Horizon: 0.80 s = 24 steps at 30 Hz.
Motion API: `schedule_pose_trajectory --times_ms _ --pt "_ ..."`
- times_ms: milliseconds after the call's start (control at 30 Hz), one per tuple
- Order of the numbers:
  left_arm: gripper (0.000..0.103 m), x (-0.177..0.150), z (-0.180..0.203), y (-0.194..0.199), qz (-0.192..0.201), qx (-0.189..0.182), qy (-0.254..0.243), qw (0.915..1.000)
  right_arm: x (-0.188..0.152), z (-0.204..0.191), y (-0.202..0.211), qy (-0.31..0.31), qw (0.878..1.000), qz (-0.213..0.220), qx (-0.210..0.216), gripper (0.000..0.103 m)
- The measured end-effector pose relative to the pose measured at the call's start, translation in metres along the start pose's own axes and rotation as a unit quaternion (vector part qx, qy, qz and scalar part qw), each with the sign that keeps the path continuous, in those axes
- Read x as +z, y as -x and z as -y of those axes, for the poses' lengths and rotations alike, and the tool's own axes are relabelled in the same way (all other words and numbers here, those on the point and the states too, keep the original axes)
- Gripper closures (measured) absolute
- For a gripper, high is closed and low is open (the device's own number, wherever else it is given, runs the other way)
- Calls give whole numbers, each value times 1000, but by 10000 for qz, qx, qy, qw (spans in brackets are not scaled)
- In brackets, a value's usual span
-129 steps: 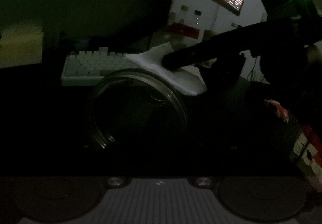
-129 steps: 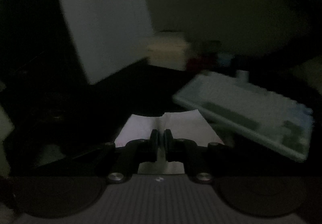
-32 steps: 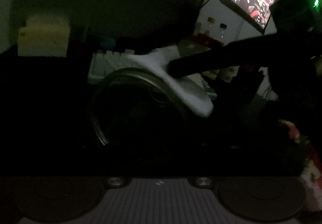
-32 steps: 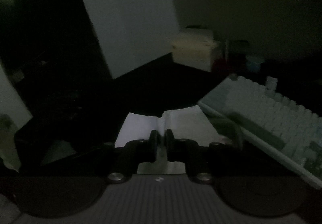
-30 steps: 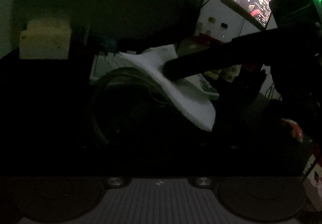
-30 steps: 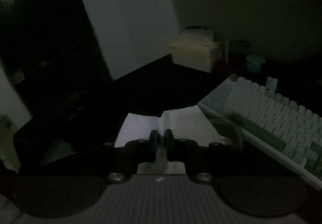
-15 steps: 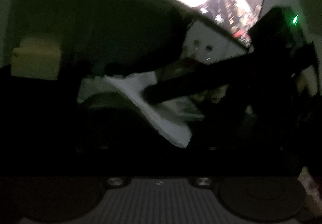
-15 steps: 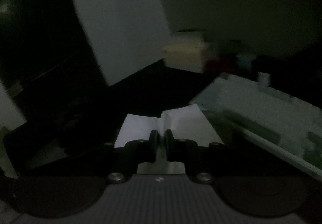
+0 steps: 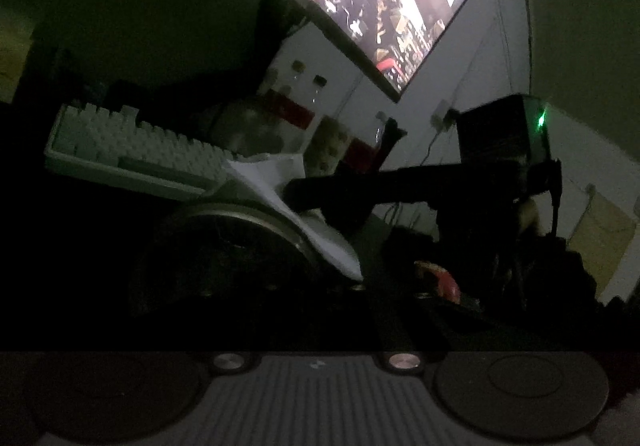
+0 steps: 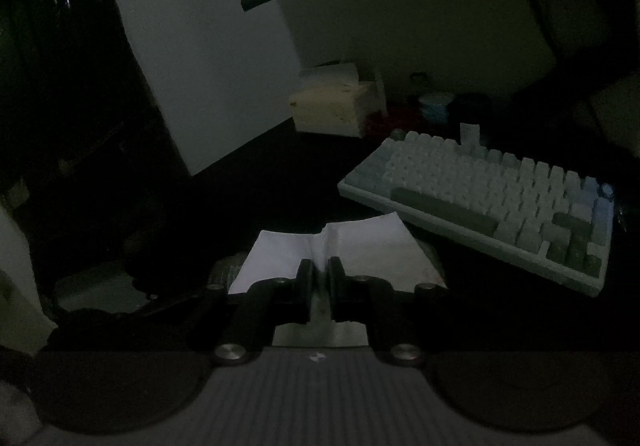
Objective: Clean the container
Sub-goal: 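Wipe the jar's outer wall and rim with the right gripper's tissue, then rub the tissue around the jar rim with the right gripper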
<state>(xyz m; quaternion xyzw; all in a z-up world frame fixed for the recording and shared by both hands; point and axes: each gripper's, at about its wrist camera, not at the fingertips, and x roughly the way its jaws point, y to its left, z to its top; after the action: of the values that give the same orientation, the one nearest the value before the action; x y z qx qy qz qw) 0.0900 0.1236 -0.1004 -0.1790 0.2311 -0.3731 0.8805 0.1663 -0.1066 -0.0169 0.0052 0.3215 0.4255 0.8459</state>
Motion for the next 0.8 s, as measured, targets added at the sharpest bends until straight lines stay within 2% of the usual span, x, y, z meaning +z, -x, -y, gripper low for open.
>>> schedule_pose_trajectory --times_ms 133,200,267,333,433,467,567,633,733,800 --pt "69 -1 8 -1 -222 601 -360 9973 9 -6 -10 208 9998 -60 -47 93" --pt "46 -2 10 -5 -402 835 -387 9949 11 -10 -15 220 9997 -79 61 93" --pt "49 -2 11 -10 -594 1113 -391 9912 12 -16 -19 286 9992 -117 273 93" --pt "50 -3 11 -11 -625 1345 -402 9881 14 -22 -24 376 9983 -170 416 93" --pt "51 -2 9 -8 -597 1419 -367 9874 22 -22 -31 404 9975 -306 483 93" --pt "51 -1 8 -7 -586 1446 -345 9872 26 -19 -34 387 9979 -349 391 93" --pt "52 1 5 -3 -547 1569 -293 9857 37 -5 -42 383 9980 -445 -241 93" --pt "54 2 4 -2 -534 1613 -263 9851 41 7 -45 162 9976 -463 -478 93" --pt "55 4 4 -3 -544 1643 -260 9846 41 3 -43 147 9972 -505 -531 93" --pt "55 4 4 -4 -550 1626 -264 9848 37 -8 -37 234 9980 -546 -199 93"
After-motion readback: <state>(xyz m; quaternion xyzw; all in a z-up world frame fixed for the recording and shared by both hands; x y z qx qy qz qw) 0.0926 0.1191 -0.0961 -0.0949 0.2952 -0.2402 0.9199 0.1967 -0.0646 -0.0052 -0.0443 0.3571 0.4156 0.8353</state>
